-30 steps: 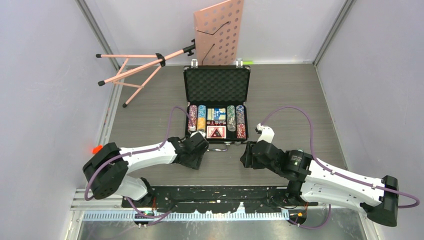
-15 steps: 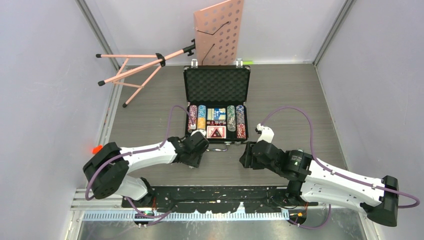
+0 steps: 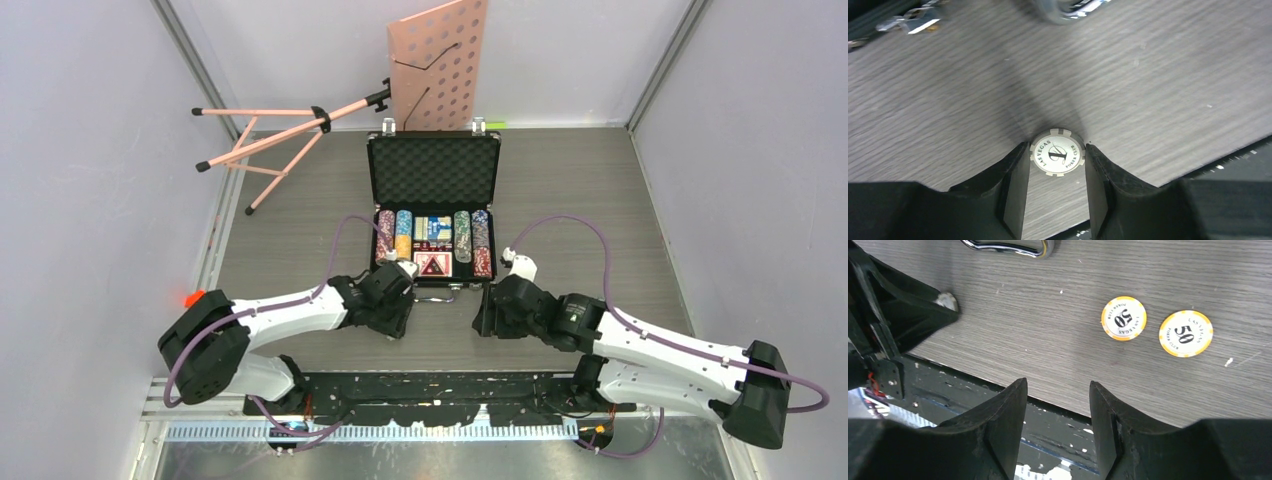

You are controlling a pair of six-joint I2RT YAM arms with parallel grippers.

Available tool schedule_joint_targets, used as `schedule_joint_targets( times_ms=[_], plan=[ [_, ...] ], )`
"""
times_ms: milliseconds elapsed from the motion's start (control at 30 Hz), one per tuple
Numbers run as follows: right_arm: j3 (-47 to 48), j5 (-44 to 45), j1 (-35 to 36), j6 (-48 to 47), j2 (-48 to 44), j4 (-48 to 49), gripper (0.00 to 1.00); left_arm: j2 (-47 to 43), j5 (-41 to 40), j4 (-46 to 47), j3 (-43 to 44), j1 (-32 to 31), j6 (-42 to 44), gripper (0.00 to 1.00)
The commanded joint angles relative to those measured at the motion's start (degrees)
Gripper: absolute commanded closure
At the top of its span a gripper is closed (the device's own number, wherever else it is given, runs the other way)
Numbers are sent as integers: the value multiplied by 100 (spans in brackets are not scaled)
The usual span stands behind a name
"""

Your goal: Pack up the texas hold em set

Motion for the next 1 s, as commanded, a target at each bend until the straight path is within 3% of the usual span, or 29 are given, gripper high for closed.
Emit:
schedule_joint_targets(
  times_ms=[0,233,600,967],
  plan=[
    [-47,-569,-313,74,101,570,45,-207,954,771,-105,-25,84,64],
    [-267,-1379,-737,643,530,1376,45,-121,1496,1752,-389,-25,151,64],
    [-648,-2285,-811,2421,2512,3907,53,-25,1929,3509,-1138,-25,106,64],
    [-372,-2434,-924,2654,3019,4147,56,-212,2117,3675,-1337,-25,391,65]
  ],
)
